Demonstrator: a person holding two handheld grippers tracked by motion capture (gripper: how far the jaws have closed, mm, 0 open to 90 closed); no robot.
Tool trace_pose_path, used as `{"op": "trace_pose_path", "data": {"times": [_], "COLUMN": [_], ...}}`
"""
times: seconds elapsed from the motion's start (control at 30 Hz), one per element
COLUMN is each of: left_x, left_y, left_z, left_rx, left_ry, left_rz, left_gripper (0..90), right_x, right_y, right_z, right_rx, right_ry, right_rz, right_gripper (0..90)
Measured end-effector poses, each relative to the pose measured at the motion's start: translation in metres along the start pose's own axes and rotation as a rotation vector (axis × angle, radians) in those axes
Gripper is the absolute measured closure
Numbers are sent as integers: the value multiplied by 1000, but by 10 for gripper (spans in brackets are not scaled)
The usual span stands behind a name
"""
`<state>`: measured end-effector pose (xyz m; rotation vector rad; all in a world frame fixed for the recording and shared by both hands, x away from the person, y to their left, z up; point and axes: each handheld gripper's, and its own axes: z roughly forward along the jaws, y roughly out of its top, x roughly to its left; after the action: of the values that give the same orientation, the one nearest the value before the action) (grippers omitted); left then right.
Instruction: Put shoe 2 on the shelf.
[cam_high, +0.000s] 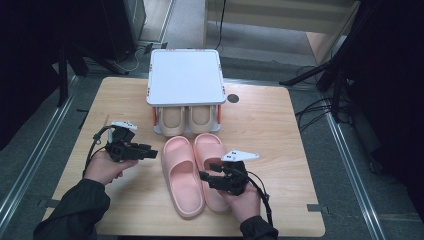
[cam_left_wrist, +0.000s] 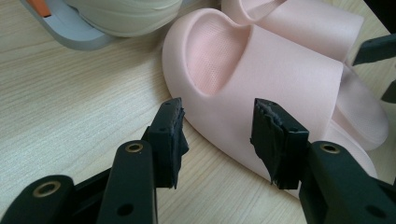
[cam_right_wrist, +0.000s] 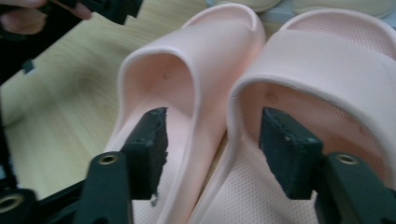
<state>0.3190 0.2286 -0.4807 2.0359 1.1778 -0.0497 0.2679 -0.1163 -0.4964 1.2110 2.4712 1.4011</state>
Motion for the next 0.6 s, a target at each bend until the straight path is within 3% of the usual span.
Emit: {"op": "trace_pose_path", "data": {"times": [0.13,0.37,0.6], "left_x": [0,1,1], "left_y": [2,2,2], "left_z": [1,2,2], "left_rx": [5,9,8], "left_ry": [-1,1,2], "left_rz": [7,4,3], "left_gripper": [531,519,515], "right_x": [-1,-4,3], "right_y": [-1,0,7], "right_z": [10,28,45], "right_rx": [0,-21,-19], "right_ry": [-36,-71,-140], "right_rz": [9,50,56], "right_gripper": [366,346,304]}}
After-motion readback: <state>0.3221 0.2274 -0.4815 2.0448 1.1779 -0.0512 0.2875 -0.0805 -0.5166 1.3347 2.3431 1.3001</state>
